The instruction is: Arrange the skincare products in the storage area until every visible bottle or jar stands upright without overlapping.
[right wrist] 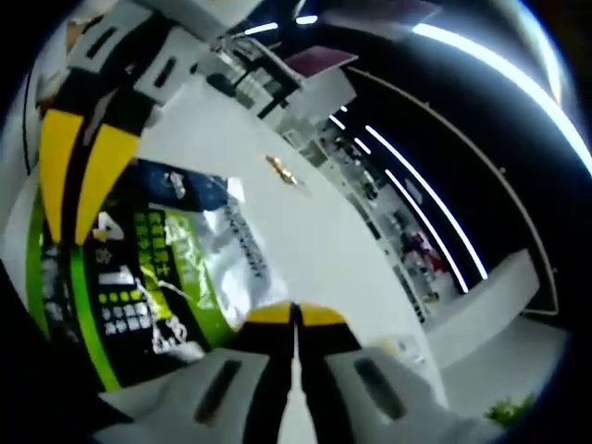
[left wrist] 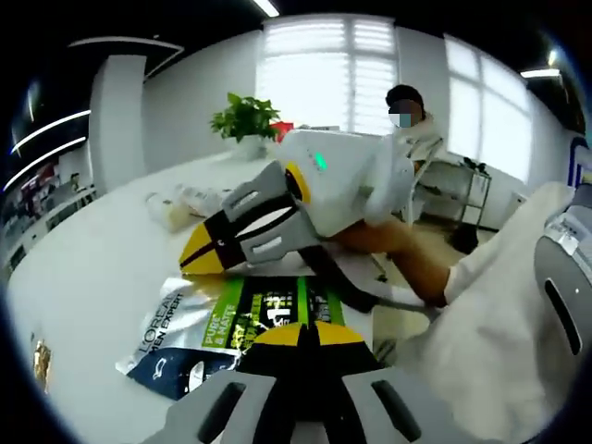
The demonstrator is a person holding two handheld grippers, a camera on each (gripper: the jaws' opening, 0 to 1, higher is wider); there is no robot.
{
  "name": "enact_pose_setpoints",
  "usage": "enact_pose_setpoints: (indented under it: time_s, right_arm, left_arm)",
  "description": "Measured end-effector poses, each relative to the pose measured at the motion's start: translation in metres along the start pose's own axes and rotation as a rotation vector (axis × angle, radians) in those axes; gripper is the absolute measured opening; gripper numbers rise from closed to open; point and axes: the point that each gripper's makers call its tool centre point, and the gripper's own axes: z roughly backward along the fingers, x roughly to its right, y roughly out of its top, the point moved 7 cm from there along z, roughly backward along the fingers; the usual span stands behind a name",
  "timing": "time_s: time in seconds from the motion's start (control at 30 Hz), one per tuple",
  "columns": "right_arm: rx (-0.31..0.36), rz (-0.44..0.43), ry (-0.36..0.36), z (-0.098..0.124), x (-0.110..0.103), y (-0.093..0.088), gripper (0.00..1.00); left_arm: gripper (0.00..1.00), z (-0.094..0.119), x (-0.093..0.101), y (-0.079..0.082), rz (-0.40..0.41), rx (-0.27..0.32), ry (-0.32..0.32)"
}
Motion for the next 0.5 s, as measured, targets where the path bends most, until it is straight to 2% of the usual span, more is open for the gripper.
enact_pose_setpoints:
  time_s: [0.13, 0.23, 0.27, 0.37, 0.47, 0.5]
  right_arm:
    - [0.006, 0.026, 0.02, 0.002, -0.001, 0.002, 0.0]
    - [0.093, -0.027, 0.1, 0.004, -0.006, 0.008, 0.0]
    - [0.118, -0.04, 0.1, 0.005, -0.004, 0.01, 0.0]
    - [0.196, -0.094, 0.163, 0.009, -0.006, 0.016, 0.0]
    - [0.254, -0.084, 0.257, 0.016, -0.014, 0.022, 0.0]
    - [0.263, -0.077, 0.269, 0.017, -0.015, 0.023, 0.0]
  left_arm:
    - [0.02, 0.001, -0.002, -0.001, 0.016, 0.005, -0.013]
    - [0.02, 0.002, -0.003, -0.001, 0.02, 0.007, -0.018]
    - [0.02, 0.002, -0.004, -0.001, 0.017, 0.009, -0.021]
    - [0.02, 0.002, -0.006, -0.002, -0.042, 0.021, -0.026]
    - [0.02, 0.002, -0.01, -0.001, -0.035, 0.019, -0.024]
    - [0.02, 0.003, -0.011, -0.001, -0.031, 0.017, -0.023]
